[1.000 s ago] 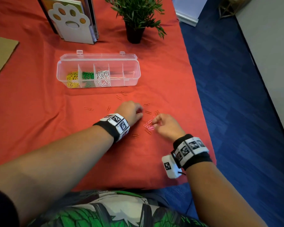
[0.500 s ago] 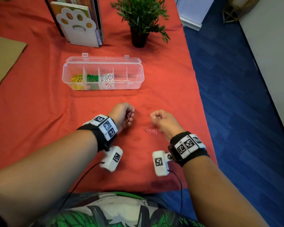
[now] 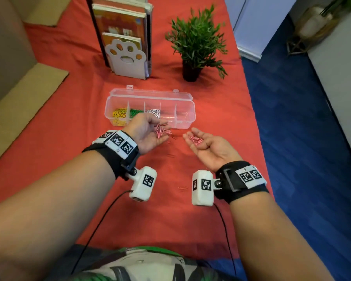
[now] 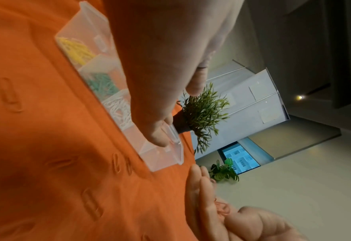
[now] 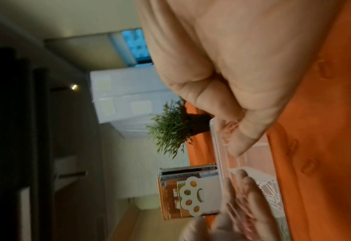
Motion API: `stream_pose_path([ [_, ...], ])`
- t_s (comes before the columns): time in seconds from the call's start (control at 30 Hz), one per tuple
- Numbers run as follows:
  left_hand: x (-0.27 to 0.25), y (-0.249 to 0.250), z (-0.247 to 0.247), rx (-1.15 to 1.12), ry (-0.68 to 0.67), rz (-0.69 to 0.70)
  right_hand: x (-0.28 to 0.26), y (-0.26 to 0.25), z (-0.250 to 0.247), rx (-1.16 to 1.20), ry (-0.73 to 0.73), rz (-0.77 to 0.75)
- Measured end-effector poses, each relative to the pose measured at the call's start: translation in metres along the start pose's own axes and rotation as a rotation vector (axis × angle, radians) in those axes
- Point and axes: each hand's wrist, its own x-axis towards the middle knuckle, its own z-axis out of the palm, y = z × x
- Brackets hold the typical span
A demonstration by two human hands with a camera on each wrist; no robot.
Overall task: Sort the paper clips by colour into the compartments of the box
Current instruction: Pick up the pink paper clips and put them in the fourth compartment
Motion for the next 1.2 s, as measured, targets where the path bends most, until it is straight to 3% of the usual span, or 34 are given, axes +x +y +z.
stream_pose_path([
  [0.17, 0.008, 0.032, 0.024, 0.001, 0.008, 0.049, 0.008, -0.011, 0.012, -0.252, 0.026, -0.11],
  [0.47, 0.028, 0.039, 0.031, 0.086, 0.189, 0.22, 0.029, -0.019, 0.027, -0.528, 0.088, -0.247],
  [0.67, 0.013, 0.022, 0.003, 0.364, 0.32, 0.429, 0.067, -0.015, 0.067, -1.053, 0.148, -0.539],
  [0.8, 0.004, 0.003, -0.021, 0.377, 0.387, 0.43, 0.078, -0.012, 0.085, -1.427, 0.079, -0.431],
  [0.93, 0.001, -0.017, -0.035, 0.47, 0.397, 0.454, 0.078, -0.022, 0.07, -1.398, 0.124, -0.504],
  [1.07, 0.004, -0.043, -0.032, 0.574, 0.284, 0.433, 0.05, -0.025, 0.034, -1.243, 0.217, -0.496],
  [1.2, 0.01, -0.072, -0.015, 0.817, 0.189, 0.388, 0.025, -0.017, -0.022, -1.357, 0.331, -0.452],
])
